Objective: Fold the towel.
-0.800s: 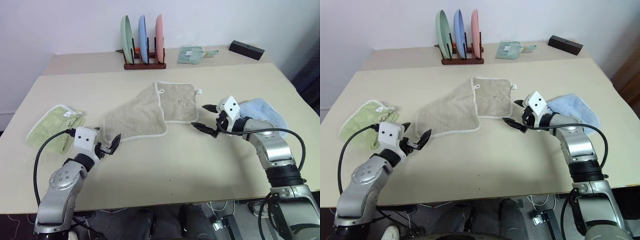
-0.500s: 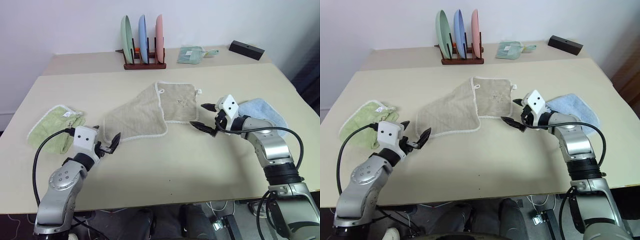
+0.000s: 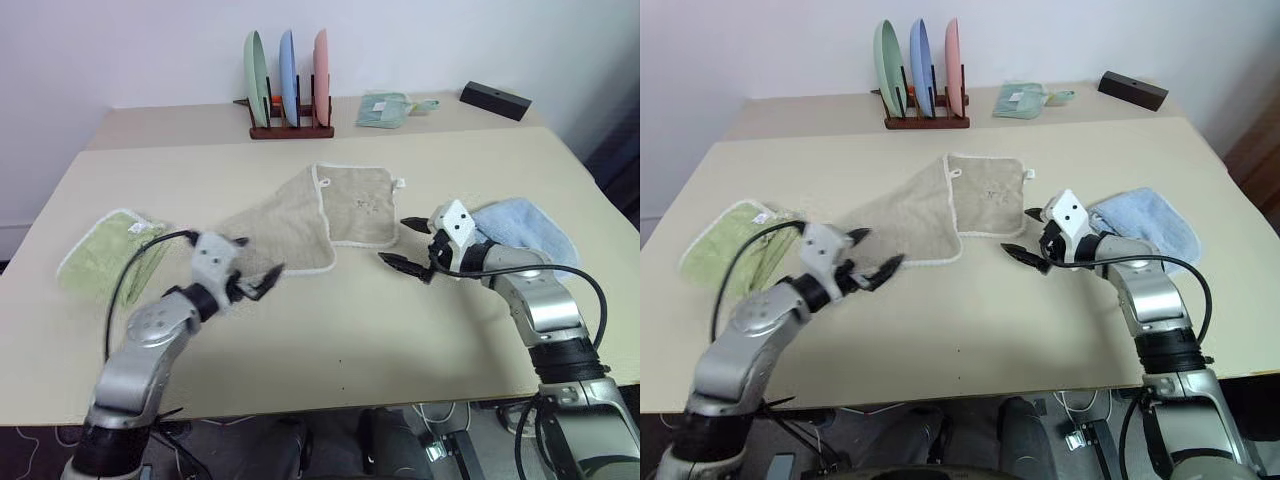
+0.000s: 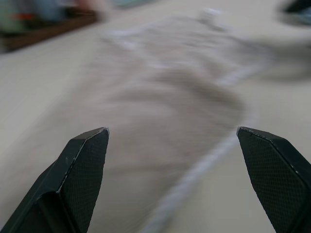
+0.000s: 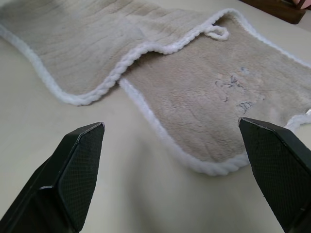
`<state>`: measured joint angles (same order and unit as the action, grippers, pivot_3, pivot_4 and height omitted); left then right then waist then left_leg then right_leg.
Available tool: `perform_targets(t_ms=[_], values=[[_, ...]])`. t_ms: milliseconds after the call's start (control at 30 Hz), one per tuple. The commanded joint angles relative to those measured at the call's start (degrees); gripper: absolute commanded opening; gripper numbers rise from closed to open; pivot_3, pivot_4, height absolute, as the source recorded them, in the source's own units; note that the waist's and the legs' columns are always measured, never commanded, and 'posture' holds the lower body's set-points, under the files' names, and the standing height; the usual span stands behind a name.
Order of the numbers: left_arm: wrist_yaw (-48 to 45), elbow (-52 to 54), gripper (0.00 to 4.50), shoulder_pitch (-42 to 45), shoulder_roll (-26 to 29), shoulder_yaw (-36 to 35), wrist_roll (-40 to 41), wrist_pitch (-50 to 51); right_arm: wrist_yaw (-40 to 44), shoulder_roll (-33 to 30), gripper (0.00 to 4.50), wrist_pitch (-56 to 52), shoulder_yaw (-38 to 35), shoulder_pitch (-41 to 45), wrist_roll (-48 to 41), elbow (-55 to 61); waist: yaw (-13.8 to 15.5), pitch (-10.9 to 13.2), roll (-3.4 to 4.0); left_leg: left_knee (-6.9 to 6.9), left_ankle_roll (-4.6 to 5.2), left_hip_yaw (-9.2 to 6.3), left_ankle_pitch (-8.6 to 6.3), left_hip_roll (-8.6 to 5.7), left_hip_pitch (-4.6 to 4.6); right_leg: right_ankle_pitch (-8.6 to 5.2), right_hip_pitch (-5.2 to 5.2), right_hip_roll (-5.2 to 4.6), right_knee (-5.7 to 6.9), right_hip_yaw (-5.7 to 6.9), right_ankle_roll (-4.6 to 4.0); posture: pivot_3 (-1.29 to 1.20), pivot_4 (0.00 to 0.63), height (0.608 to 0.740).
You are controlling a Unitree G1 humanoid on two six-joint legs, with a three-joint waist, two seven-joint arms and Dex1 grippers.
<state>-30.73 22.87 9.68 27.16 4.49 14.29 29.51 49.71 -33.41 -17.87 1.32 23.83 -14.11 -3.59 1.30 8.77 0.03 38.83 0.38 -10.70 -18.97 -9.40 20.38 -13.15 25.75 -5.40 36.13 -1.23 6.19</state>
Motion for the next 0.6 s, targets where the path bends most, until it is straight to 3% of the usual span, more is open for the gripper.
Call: perform_targets(t_ms=[33, 233, 433, 533, 600], values=[[-1.8, -4.2, 4.31, 5.8, 0.4, 7.4, -5.2, -0.2, -2.5, 0.5, 4.50, -1.1, -2.1, -1.7, -1.1, 5.2, 0.2, 0.0, 0.00, 0.00, 0.00, 0.00, 0.00, 0.00, -0.01, 0.00, 0.00, 0.01, 0.00, 0.00, 0.00, 0.00, 0.150, 0.740], [-2.7, -13.2, 4.31, 15.3, -3.0, 14.5, -9.3, 2.5, -4.8, -0.4, 4.50, -2.2, -3.4, -6.6, -1.2, 9.9, 1.0, 0.0, 0.00, 0.04, 0.00, 0.01, 0.00, 0.00, 0.02, 0.02, 0.01, 0.03, -0.01, -0.01, 0.03, 0.00, 0.150, 0.740], [0.2, -25.7, 4.31, 23.4, -12.5, 15.0, -9.7, 8.9, -5.6, -1.2, 4.50, -1.1, -4.2, -8.4, -0.6, 9.8, 1.1, 0.0, -0.03, 0.13, 0.01, 0.00, 0.00, -0.02, 0.04, 0.05, -0.01, 0.02, -0.01, 0.00, 0.08, 0.00, 0.150, 0.740], [2.7, -28.1, 3.47, 24.1, -14.5, 14.1, -10.9, 10.2, -6.0, -0.9, 4.50, -0.3, -4.0, -7.7, -0.2, 8.6, 0.9, 0.0, -0.03, 0.12, 0.01, 0.00, 0.00, -0.02, 0.02, 0.06, 0.00, 0.03, 0.01, -0.01, 0.09, 0.00, 0.150, 0.740], [2.3, -27.9, 2.54, 23.7, -14.2, 14.3, -11.2, 9.7, -6.2, -0.7, 4.50, -0.2, -3.7, -7.7, -0.1, 8.6, 0.9, 0.0, -0.03, 0.10, 0.00, 0.01, 0.00, -0.01, 0.00, 0.06, -0.01, 0.03, 0.01, -0.02, 0.09, 0.00, 0.150, 0.740]])
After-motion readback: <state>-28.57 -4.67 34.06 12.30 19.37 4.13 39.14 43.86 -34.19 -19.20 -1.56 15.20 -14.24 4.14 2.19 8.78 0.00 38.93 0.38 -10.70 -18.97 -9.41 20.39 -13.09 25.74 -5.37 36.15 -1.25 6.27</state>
